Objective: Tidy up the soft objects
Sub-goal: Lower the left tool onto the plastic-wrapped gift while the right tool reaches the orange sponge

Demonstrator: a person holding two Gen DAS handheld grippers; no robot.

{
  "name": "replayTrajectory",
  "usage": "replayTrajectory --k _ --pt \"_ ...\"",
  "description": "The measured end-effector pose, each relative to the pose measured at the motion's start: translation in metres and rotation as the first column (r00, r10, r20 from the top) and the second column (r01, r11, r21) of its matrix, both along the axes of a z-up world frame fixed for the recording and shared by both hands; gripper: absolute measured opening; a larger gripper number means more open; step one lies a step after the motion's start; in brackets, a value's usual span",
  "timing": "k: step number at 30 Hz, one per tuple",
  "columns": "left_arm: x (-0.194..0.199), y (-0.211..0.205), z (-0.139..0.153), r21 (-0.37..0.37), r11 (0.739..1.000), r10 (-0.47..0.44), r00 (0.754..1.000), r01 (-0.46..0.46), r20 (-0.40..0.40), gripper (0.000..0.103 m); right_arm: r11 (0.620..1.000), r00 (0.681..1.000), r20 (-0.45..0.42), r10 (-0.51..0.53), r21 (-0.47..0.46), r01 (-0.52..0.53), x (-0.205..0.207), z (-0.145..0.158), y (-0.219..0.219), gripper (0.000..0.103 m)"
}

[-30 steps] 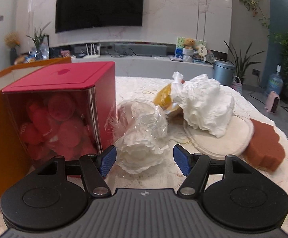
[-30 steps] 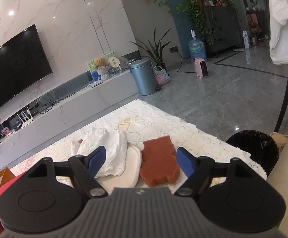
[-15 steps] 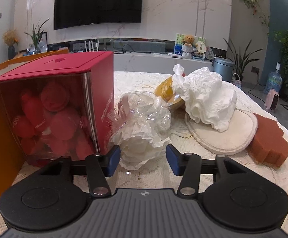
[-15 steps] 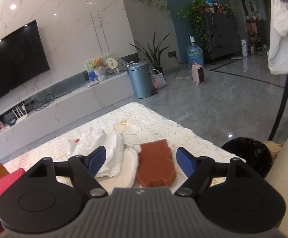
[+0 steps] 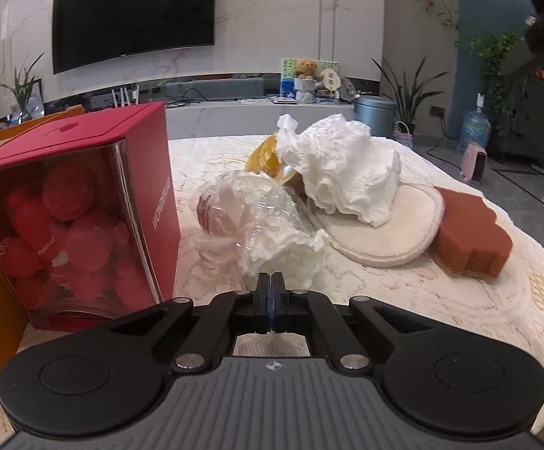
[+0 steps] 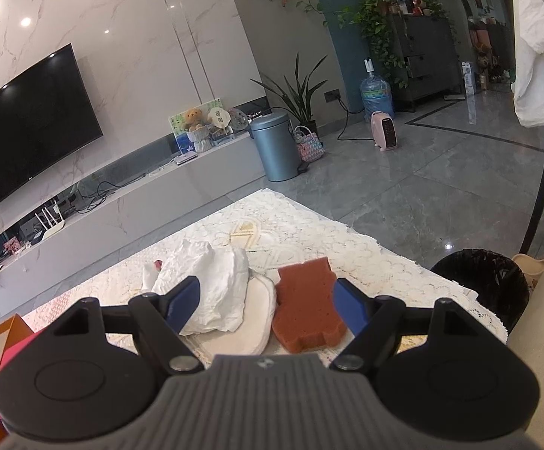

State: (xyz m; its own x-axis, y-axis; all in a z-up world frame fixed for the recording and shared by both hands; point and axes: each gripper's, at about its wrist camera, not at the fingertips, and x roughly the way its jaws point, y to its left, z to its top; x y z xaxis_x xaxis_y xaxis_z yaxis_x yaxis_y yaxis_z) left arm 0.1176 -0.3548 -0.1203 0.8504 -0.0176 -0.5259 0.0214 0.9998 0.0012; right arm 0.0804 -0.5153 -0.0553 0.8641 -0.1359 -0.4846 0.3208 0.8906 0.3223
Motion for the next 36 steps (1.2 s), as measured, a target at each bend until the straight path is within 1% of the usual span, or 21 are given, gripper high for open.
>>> replayTrajectory --k 3,6,8,12,14,16,20,23,25,27,28,29,30,33,36 --pt "-0.006 -0.001 0.000 0.013 1.000 -0.024 1.000 0.024 -0.013 0.000 1.000 1.000 -0.002 0.002 0.005 -0.002 0.000 -0.001 -0.001 0.077" --pt "-0.012 0.000 0.001 0.016 1.000 -0.023 0.999 0.024 -0.022 0.000 1.000 1.000 -0.004 0.000 0.011 0.000 0.000 -0.001 -0.002 0.077" --pt "-0.016 0.000 0.002 0.032 0.999 -0.002 1.000 0.002 0.009 0.001 1.000 1.000 -0.004 0.001 0.015 -0.001 0.000 -0.001 -0.002 0.077" --pt "-0.028 -0.004 0.003 0.092 0.996 -0.007 0.996 -0.001 0.086 0.007 1.000 1.000 -0.007 0.004 0.017 -0.004 0.000 -0.001 -0.003 0.077" --pt "-0.027 -0.005 0.001 0.114 0.993 0.003 0.996 -0.013 0.091 0.013 1.000 1.000 -0.010 0.007 0.016 -0.007 0.001 0.000 -0.002 0.077" --pt "-0.024 -0.005 -0.002 0.123 0.991 0.039 0.997 -0.047 0.072 0.015 1.000 1.000 -0.016 0.017 0.026 -0.016 0.001 0.000 -0.002 0.077" --pt "-0.017 0.000 -0.005 0.114 0.990 0.073 0.993 -0.083 0.088 0.016 0.996 0.999 0.002 0.039 0.078 -0.039 0.000 0.000 -0.006 0.077" --pt "-0.007 0.003 -0.006 0.093 0.990 0.101 0.992 -0.107 0.074 0.018 0.996 0.999 -0.014 0.040 0.074 -0.039 0.001 -0.001 -0.004 0.077" --pt "0.000 0.005 -0.006 0.061 0.992 0.108 0.992 -0.112 0.064 0.018 0.997 0.999 -0.021 0.039 0.075 -0.037 0.002 -0.003 -0.005 0.077" --pt "0.005 0.007 -0.004 0.009 0.996 0.084 0.995 -0.085 0.057 0.018 0.996 0.999 -0.029 0.039 0.075 -0.036 0.004 -0.005 -0.005 0.077" --pt "0.009 0.009 -0.004 -0.014 0.998 0.066 0.997 -0.066 0.050 0.016 0.997 0.999 -0.034 0.038 0.073 -0.035 0.005 -0.006 -0.005 0.077" --pt "0.010 0.011 -0.004 -0.036 0.998 0.047 0.998 -0.045 0.047 0.012 0.997 0.998 -0.041 0.038 0.070 -0.035 0.006 -0.008 -0.005 0.077" --pt "0.011 0.013 -0.004 -0.049 0.998 0.031 0.999 -0.029 0.044 0.004 0.997 0.998 -0.049 0.041 0.065 -0.038 0.008 -0.009 -0.005 0.077" --pt "0.005 0.019 -0.004 -0.060 0.998 0.013 0.999 -0.011 0.033 0.003 0.998 0.997 -0.073 0.030 0.061 -0.025 0.011 -0.017 -0.009 0.077" --pt "-0.007 0.023 -0.002 -0.038 0.999 -0.031 0.999 0.032 0.026 0.003 0.997 0.994 -0.104 0.020 0.082 -0.011 0.018 -0.029 -0.015 0.077"
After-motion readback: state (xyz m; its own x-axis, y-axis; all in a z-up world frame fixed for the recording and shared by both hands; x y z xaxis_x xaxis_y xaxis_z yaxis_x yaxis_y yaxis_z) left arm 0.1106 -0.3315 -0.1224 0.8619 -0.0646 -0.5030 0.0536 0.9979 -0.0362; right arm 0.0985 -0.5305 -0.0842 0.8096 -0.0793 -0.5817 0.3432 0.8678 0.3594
